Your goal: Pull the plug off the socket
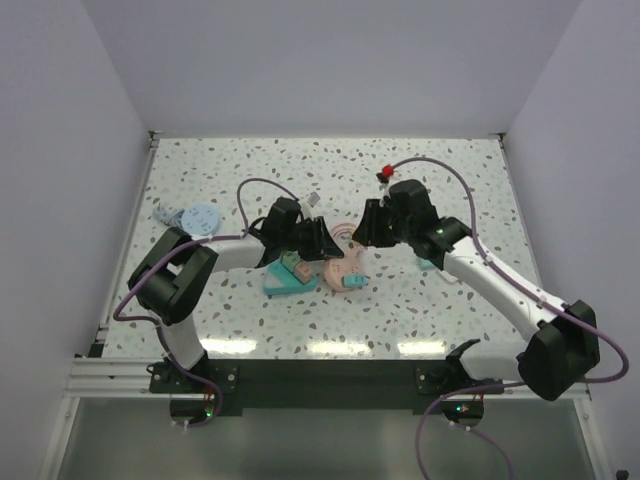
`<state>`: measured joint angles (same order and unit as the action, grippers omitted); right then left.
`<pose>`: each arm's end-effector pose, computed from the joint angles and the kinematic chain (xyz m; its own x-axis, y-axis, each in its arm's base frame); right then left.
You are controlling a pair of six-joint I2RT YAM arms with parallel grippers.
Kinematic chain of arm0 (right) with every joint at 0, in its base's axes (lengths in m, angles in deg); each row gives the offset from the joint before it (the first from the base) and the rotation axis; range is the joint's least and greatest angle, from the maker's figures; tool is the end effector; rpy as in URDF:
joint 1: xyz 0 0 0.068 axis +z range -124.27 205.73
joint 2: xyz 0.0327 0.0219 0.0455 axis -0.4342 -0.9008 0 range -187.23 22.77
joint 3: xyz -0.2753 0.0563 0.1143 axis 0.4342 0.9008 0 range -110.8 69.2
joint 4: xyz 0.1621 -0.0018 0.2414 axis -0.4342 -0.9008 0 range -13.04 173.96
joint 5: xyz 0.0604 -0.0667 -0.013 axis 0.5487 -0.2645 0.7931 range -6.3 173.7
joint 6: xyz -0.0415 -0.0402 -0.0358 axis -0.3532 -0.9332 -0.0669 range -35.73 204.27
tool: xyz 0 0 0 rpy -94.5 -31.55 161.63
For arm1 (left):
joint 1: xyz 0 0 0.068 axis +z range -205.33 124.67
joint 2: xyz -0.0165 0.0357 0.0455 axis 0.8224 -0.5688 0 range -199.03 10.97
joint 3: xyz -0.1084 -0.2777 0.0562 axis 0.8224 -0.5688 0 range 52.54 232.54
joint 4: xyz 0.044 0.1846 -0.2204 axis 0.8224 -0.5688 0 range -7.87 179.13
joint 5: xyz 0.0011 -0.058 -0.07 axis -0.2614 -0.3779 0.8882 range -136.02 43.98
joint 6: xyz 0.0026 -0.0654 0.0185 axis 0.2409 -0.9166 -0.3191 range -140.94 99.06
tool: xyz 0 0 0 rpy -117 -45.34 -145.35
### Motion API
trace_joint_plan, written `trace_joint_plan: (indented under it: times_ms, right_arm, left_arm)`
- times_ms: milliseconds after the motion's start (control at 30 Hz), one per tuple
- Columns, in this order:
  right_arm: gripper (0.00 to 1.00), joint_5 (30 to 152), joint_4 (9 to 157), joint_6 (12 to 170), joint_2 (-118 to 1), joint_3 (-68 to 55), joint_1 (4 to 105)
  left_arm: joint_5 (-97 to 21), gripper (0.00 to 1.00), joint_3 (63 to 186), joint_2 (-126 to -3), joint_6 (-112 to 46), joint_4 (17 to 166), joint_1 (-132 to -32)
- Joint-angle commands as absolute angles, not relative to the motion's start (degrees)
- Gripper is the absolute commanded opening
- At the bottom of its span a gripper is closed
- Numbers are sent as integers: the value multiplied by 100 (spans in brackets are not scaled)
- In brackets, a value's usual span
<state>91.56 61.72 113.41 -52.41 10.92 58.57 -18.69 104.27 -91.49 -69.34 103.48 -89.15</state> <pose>0.2692 0.1827 0.2954 -0.7682 0.0784 -0.6354 -0.2887 0.8434 0.4531 0.3214 -0.2455 0.1535 -0.9265 -0.1789 -0.3310 0.1637 0.6004 -0.7828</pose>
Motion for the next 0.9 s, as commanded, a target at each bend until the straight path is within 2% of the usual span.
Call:
trace_joint_plan:
  times_ms: [0,167,333,433,500,667,733,800,867]
  right_arm:
    - [0,7802,5181,10949,-4913,785,5450]
    - [0,6851,4303,11116,-5360,926,4298]
    - [2,6393,4327,11283,-5844,1119,3479]
    - [14,5971,4379,11406,-6028,1146,3312]
    - [36,5848,4467,11450,-6125,1146,3198]
    - [65,6146,4582,11432,-6056,1005,3162]
    - [81,6357,4652,11336,-5880,970,3162]
    - [89,6662,4591,11292,-5634,917,3162]
    - [89,7268,4756,11082,-5328,961,3171]
  left_arm:
    - [-1675,0,10510,-9099,-6902,10591,-8864]
    - [-1491,0,10580,-9054,-6963,10872,-8855]
    - [-1446,0,10712,-8975,-6937,10830,-8846]
    - [-1438,0,10747,-8940,-6911,10759,-8820]
    - [-1438,0,10730,-8931,-6902,10741,-8811]
    - [-1438,0,10677,-8896,-6911,10759,-8741]
    - [-1438,0,10668,-8896,-6919,10776,-8724]
    - [-1429,0,10668,-8887,-6919,10803,-8715]
    - [-1429,0,10668,-8896,-6954,10838,-8706]
